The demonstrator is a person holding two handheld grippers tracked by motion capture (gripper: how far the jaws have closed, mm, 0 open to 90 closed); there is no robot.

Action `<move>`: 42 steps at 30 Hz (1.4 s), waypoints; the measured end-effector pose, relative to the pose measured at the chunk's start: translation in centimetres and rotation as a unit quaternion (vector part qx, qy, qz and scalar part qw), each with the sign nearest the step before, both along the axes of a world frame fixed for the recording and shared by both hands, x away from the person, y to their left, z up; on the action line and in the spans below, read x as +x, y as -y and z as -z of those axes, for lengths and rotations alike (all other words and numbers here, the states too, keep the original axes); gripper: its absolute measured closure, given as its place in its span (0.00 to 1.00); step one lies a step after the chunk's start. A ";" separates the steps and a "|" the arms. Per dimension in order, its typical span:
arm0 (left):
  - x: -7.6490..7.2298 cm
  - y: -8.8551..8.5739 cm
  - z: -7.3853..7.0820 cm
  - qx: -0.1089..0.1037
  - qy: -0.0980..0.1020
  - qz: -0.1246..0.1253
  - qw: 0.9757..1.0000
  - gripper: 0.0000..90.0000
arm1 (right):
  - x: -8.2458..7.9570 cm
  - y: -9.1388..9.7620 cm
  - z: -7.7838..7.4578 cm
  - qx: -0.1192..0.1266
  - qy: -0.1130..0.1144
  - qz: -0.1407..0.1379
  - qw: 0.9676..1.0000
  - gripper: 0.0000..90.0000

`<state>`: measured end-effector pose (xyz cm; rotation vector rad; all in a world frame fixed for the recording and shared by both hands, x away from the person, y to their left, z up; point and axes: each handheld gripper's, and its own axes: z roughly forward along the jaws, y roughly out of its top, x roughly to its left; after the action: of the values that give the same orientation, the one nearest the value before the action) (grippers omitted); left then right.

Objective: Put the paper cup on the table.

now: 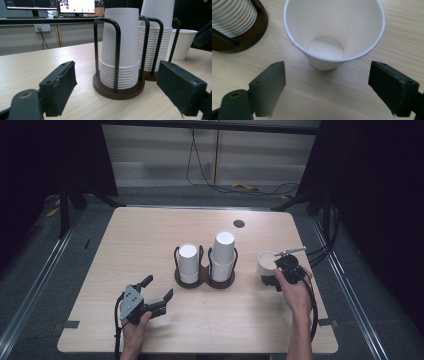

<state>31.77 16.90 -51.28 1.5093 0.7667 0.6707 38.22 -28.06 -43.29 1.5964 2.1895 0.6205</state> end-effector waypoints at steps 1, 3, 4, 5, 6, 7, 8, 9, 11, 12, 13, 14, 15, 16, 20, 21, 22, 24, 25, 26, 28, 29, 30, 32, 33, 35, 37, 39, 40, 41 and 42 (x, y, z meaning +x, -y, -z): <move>0.0 0.0 0.0 0.000 0.000 0.002 1.000 0.18 | -0.3 0.0 0.0 0.006 0.003 0.007 1.000 0.15; 0.0 -0.1 0.0 0.000 0.000 0.002 1.000 0.18 | -0.7 -0.2 -0.2 0.008 0.010 0.016 1.000 0.16; 0.0 0.0 0.0 -0.001 0.000 -0.001 1.000 0.18 | -0.8 -0.3 -0.3 0.007 0.012 0.017 1.000 0.16; 0.0 -0.1 0.0 0.003 -0.001 0.001 1.000 0.18 | -1.1 -0.5 -0.4 0.009 0.017 0.018 1.000 0.16; 0.0 -0.1 0.0 0.003 -0.001 0.001 1.000 0.18 | -1.5 -0.6 -0.4 0.016 0.024 0.017 0.999 0.16; 0.0 -0.1 0.0 -0.001 -0.001 0.000 1.000 0.18 | -1.7 -0.7 -0.4 0.019 0.030 0.014 0.999 0.16; 0.0 0.0 0.0 -0.001 0.000 -0.001 1.000 0.18 | -2.0 -0.8 -0.4 0.018 0.031 0.013 0.999 0.17; 0.0 0.0 0.0 -0.001 0.000 -0.001 1.000 0.18 | -2.3 -1.0 -0.3 0.014 0.037 0.014 0.999 0.17; 0.0 0.0 0.0 -0.001 -0.001 -0.002 1.000 0.18 | -3.0 -1.2 0.0 0.019 0.049 0.011 0.999 0.17; 0.0 0.0 0.0 -0.001 0.000 -0.002 1.000 0.18 | -3.2 -1.3 0.1 0.023 0.054 0.008 0.998 0.17; 0.0 -0.1 0.0 0.000 -0.001 0.000 1.000 0.18 | -3.6 -1.5 0.4 0.030 0.057 0.002 0.998 0.17; 0.0 -0.1 0.0 0.000 0.000 0.001 1.000 0.18 | -3.8 -1.6 0.5 0.032 0.060 -0.005 0.998 0.17; 0.0 -0.1 0.0 -0.001 0.002 0.000 1.000 0.18 | -4.2 -1.9 0.7 0.035 0.062 -0.007 0.997 0.17; 0.0 -0.1 0.0 0.000 0.002 -0.001 1.000 0.18 | -4.4 -2.0 0.9 0.038 0.062 -0.011 0.997 0.17; 0.0 -0.1 0.0 0.002 0.000 -0.002 1.000 0.17 | -5.3 -2.9 1.4 0.066 0.102 -0.042 0.992 0.17; 0.0 -0.1 0.0 -0.001 0.000 -0.003 1.000 0.17 | -5.5 -3.2 1.4 0.072 0.117 -0.047 0.989 0.17; 0.0 -0.1 0.0 0.001 0.000 -0.003 1.000 0.17 | -5.7 -3.4 1.4 0.073 0.131 -0.054 0.987 0.17; 0.0 -0.1 0.0 0.000 0.001 0.000 1.000 0.17 | -6.1 -3.8 1.6 0.094 0.156 -0.068 0.981 0.16; 0.0 -0.2 0.0 -0.002 0.001 0.001 1.000 0.17 | -6.3 -3.9 1.8 0.110 0.173 -0.072 0.976 0.16; -0.1 -0.2 0.1 -0.005 0.000 0.001 1.000 0.17 | -6.4 -4.0 2.0 0.122 0.185 -0.073 0.972 0.16; -0.1 -0.1 0.0 -0.004 0.004 0.000 1.000 0.17 | -6.8 -4.3 2.6 0.145 0.200 -0.079 0.966 0.16; -0.1 -0.1 0.0 -0.003 0.005 -0.001 1.000 0.17 | -6.9 -4.5 2.9 0.150 0.213 -0.080 0.962 0.16; -0.1 -0.1 0.0 -0.004 0.004 -0.002 1.000 0.17 | -7.1 -4.7 3.3 0.150 0.220 -0.083 0.960 0.15; -0.1 -0.2 0.0 -0.002 0.001 -0.001 1.000 0.17 | -7.1 -5.3 4.0 0.157 0.226 -0.090 0.957 0.16; -0.1 -0.1 0.1 -0.005 0.001 -0.003 1.000 0.17 | -7.2 -5.7 4.2 0.149 0.228 -0.092 0.958 0.15; -0.2 -0.1 0.0 -0.005 0.002 -0.005 1.000 0.17 | -7.4 -6.7 4.7 0.146 0.241 -0.105 0.954 0.16; -0.2 -0.1 0.0 -0.004 0.002 -0.007 1.000 0.17 | -7.5 -7.2 5.0 0.161 0.263 -0.104 0.946 0.16; -0.2 -0.1 0.0 -0.003 0.002 -0.006 1.000 0.17 | -7.7 -7.8 5.2 0.180 0.279 -0.109 0.937 0.16; -0.2 -0.1 0.0 -0.003 0.002 -0.007 1.000 0.17 | -7.8 -8.2 5.3 0.184 0.290 -0.109 0.933 0.16; -0.2 -0.1 0.0 -0.003 0.002 -0.008 1.000 0.17 | -7.9 -8.5 5.3 0.184 0.294 -0.112 0.931 0.16; -0.2 0.0 0.0 -0.002 0.001 -0.010 1.000 0.17 | -7.9 -8.9 5.4 0.188 0.302 -0.115 0.927 0.16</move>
<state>31.56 16.95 -51.31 1.4978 0.7821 0.6859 30.29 -19.18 -48.74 1.0854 1.8538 1.4574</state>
